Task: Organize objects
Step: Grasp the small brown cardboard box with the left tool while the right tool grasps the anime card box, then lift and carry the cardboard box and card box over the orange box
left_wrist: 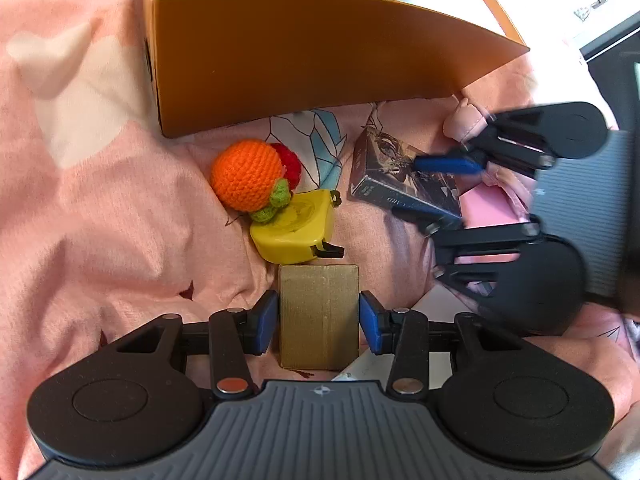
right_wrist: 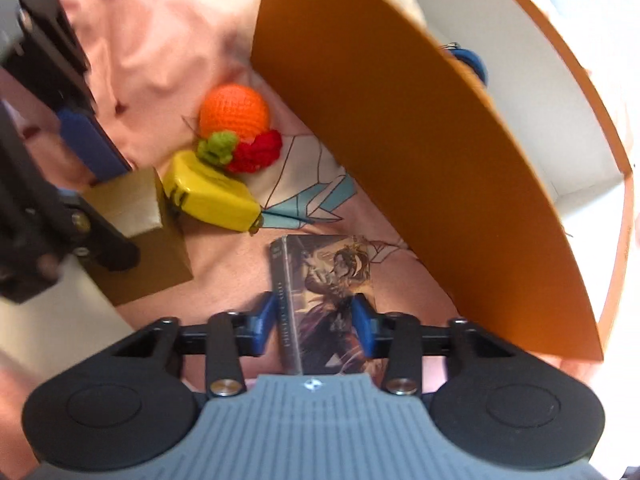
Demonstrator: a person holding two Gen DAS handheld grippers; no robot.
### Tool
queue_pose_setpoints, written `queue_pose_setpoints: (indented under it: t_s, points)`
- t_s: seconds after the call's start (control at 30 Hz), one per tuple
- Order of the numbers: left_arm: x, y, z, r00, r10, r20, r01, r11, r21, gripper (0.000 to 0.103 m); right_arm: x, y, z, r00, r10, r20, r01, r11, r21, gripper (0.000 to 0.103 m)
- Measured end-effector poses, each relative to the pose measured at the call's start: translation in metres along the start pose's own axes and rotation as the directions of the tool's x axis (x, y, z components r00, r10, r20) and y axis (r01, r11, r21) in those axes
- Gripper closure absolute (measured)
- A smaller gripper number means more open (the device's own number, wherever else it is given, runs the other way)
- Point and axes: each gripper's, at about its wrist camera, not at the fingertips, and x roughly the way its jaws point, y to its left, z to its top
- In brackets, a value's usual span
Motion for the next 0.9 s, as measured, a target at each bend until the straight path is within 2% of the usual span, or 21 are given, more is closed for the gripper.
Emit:
queue_pose_setpoints:
  t_s: [0.13, 0.2, 0.27, 0.4, 0.47, 0.53, 0.63, 0.7, 0.73, 0.8, 0.87, 0.9]
  points:
    - [0.004, 0.002, 0.0, 1.0, -0.012, 0.003, 0.012, 1.0, -0.007, 0.053, -0.014, -0.023, -0.004, 0.996, 0.08, 0.034, -0.083, 0.99, 0.115, 0.091]
    - [0.005, 0.0, -0.002, 1.0, -0.002, 0.01, 0.002, 1.0, 0.004, 0.053, -0.021, -0.035, -0.006, 0.993, 0.108, 0.057, -0.117, 0.976, 0.182, 0.095]
    - [0.004, -0.003, -0.003, 1.0, 0.008, 0.019, -0.008, 1.0, -0.004, 0.053, -0.025, -0.042, -0.007, 0.993, 0.089, 0.082, -0.105, 0.971, 0.216, 0.095]
    - [-0.004, -0.014, -0.003, 0.998, 0.049, 0.044, -0.049, 0.999, 0.008, 0.053, -0.026, -0.037, -0.003, 0.994, 0.063, 0.09, -0.077, 0.983, 0.166, 0.083]
    - [-0.01, -0.018, -0.002, 0.995, 0.078, 0.068, -0.079, 0.997, 0.016, 0.053, -0.025, -0.032, -0.003, 0.994, 0.055, 0.095, -0.067, 0.989, 0.132, 0.082]
    - [-0.018, -0.019, -0.003, 0.991, 0.1, 0.093, -0.101, 0.995, 0.008, 0.053, -0.024, -0.028, 0.001, 0.994, 0.052, 0.1, -0.064, 0.99, 0.127, 0.076]
    - [-0.035, -0.017, 0.0, 0.987, 0.093, 0.134, -0.092, 0.996, -0.011, 0.053, -0.024, -0.026, 0.007, 0.995, 0.047, 0.084, -0.058, 0.99, 0.126, 0.067]
    - [-0.043, -0.019, 0.001, 0.982, 0.095, 0.161, -0.094, 0.995, -0.012, 0.053, -0.02, -0.022, 0.012, 0.996, 0.043, 0.074, -0.051, 0.992, 0.113, 0.065]
    - [-0.048, -0.016, 0.002, 0.98, 0.095, 0.174, -0.094, 0.995, -0.01, 0.053, -0.019, -0.021, 0.013, 0.996, 0.048, 0.07, -0.055, 0.993, 0.108, 0.056]
    - [-0.053, -0.016, 0.005, 0.976, 0.093, 0.198, -0.093, 0.996, -0.007, 0.053, -0.016, -0.021, 0.015, 0.994, 0.1, 0.054, -0.105, 0.989, 0.105, 0.045]
    - [-0.06, -0.015, 0.007, 0.97, 0.097, 0.221, -0.097, 0.995, -0.011, 0.053, -0.011, -0.021, 0.016, 0.987, 0.158, 0.023, -0.16, 0.981, 0.112, 0.045]
    - [-0.062, -0.015, 0.008, 0.968, 0.099, 0.232, -0.098, 0.995, -0.017, 0.053, -0.008, -0.022, 0.017, 0.987, 0.159, 0.003, -0.158, 0.981, 0.116, 0.045]
